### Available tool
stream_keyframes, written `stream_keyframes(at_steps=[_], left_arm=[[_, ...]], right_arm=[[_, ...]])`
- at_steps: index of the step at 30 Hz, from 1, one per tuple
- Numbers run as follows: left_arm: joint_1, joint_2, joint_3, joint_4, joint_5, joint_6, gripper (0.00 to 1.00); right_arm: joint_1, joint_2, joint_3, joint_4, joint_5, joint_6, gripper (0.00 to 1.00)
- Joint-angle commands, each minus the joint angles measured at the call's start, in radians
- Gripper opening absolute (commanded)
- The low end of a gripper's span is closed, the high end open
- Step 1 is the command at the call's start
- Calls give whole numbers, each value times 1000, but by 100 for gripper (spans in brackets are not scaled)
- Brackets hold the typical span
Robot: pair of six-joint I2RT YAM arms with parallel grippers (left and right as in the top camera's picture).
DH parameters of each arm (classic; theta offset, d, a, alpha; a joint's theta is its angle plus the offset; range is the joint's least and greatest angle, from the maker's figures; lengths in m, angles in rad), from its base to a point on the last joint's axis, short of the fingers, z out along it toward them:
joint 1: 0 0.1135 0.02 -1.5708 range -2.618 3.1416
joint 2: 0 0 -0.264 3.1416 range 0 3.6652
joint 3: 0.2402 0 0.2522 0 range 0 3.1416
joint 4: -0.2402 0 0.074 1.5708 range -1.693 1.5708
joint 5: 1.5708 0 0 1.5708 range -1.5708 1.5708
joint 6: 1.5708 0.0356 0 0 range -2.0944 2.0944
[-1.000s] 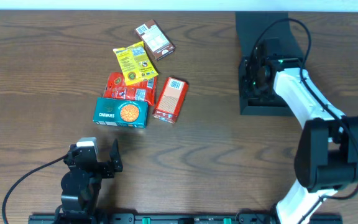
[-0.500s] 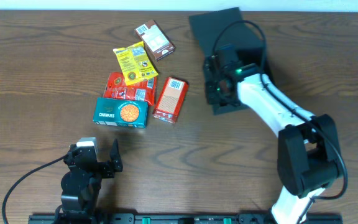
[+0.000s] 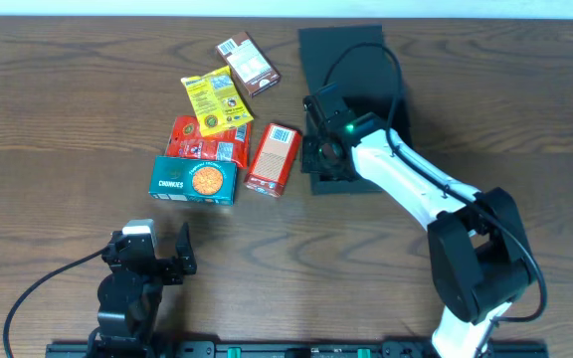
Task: Pack container
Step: 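Push the black box leftward toward the snacks with the right gripper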
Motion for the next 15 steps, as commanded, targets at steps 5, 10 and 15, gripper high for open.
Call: stream_keyframes(at_steps=[5,10,15], left_arm=[[2,-5,-18,-1,-18,-4,95],[2,-6,-18,-1,-18,-4,95],[2,-5,-18,-1,-17,-4,95]], right_arm=[[40,10,16,14,-47,153,1],[69,10,16,12,-51,119,1],[94,10,16,8,-55,74,9]])
